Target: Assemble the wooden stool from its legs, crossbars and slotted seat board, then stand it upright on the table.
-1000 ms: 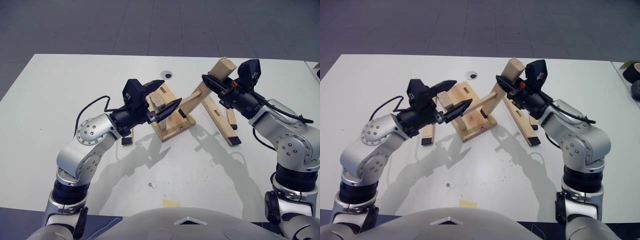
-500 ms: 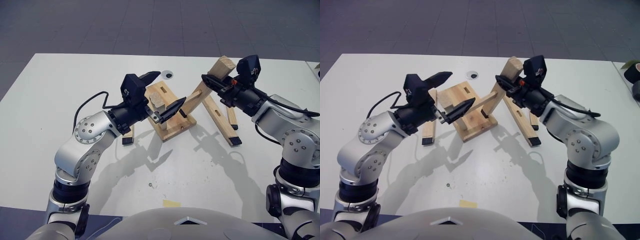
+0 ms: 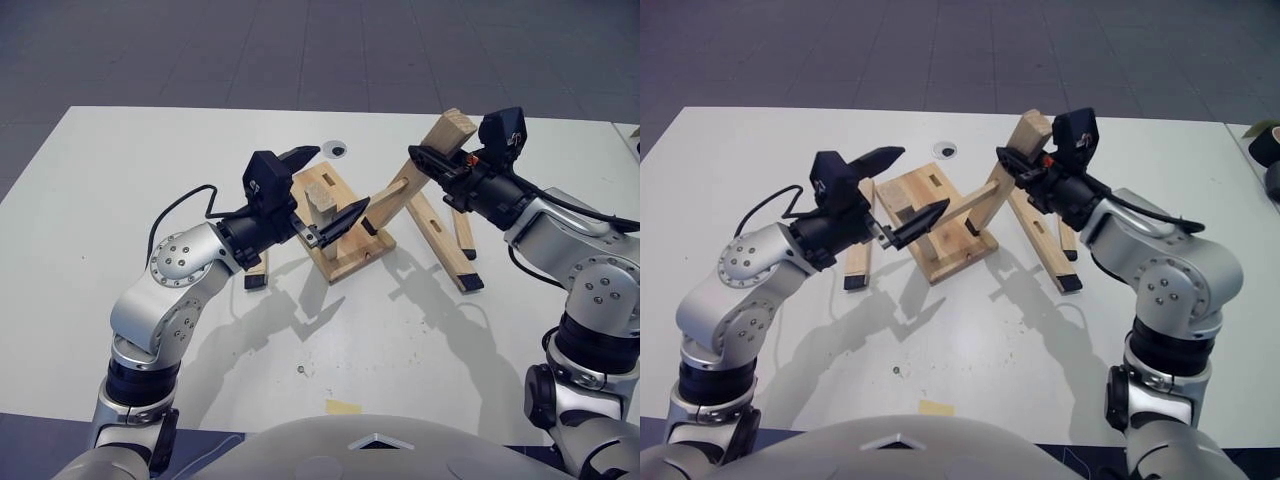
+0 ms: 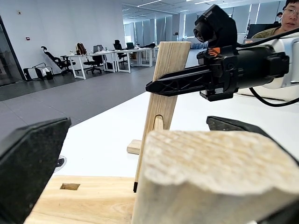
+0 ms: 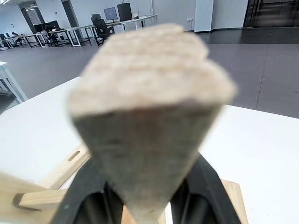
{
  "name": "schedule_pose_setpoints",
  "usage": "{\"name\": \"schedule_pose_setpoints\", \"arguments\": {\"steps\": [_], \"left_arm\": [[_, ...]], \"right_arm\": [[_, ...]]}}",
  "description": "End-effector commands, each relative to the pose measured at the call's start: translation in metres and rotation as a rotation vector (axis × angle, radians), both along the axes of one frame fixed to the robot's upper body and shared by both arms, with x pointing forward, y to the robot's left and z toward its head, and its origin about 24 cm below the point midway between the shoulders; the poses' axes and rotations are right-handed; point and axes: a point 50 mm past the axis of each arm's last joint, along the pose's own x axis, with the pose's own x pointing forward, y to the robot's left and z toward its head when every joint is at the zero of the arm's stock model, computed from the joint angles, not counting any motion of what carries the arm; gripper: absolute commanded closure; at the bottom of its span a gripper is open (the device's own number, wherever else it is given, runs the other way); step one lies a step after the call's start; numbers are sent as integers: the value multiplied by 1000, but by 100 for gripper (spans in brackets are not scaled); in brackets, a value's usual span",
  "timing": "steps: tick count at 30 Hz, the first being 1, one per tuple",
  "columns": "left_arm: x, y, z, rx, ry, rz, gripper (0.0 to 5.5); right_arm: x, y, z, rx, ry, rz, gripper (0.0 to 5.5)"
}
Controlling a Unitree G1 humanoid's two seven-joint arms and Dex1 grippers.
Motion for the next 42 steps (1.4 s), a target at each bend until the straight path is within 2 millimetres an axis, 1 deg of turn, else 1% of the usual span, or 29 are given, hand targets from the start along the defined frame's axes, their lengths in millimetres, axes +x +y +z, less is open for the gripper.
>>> {"name": "schedule_pose_setpoints", "arguments": {"steps": [1, 3, 7, 9, 10, 12, 15, 19, 23, 27, 28, 33, 36, 38, 42], "left_arm": [[-1, 0, -4, 23, 8, -4, 10], [-3, 0, -3, 20, 8, -25, 10], [-11, 2, 6, 26, 0, -133, 10], [-14, 4, 10, 33, -7, -172, 40], [-14, 5, 12, 40, -14, -173, 49], [-13, 6, 14, 46, -24, -170, 88], [-13, 4, 16, 45, -33, -172, 143], [-12, 2, 14, 59, -39, -173, 206], [-10, 2, 14, 61, -42, -169, 276], [-11, 0, 11, 61, -36, -161, 335], [-12, 0, 11, 60, -34, -161, 342], [-12, 0, 10, 60, -37, -161, 343], [-14, -1, 9, 75, -45, -170, 343], [-19, -3, 6, 112, -55, -199, 343], [-27, -4, -4, 213, -61, -247, 347]], "right_arm": [[2, -1, 18, -22, -89, -71, 448], [3, -1, 17, -40, -97, -82, 448], [3, 0, 7, -48, -65, -86, 448], [3, -2, 4, -36, -46, -96, 448], [3, -2, 3, -32, -34, -100, 448], [2, -4, -1, -33, -12, -105, 448], [1, -5, -6, -21, 27, -109, 448], [-1, -5, -8, -7, 62, -106, 448], [-3, -7, -6, -34, 75, -89, 448], [0, -8, 3, -28, 69, -73, 448], [1, -8, 3, -21, 72, -70, 448], [2, -8, 3, 8, 97, -69, 448], [0, -10, -3, -14, 127, -67, 448], [-1, -11, -9, -24, 152, -65, 448], [-2, -12, -13, -46, 169, -55, 448]]}}
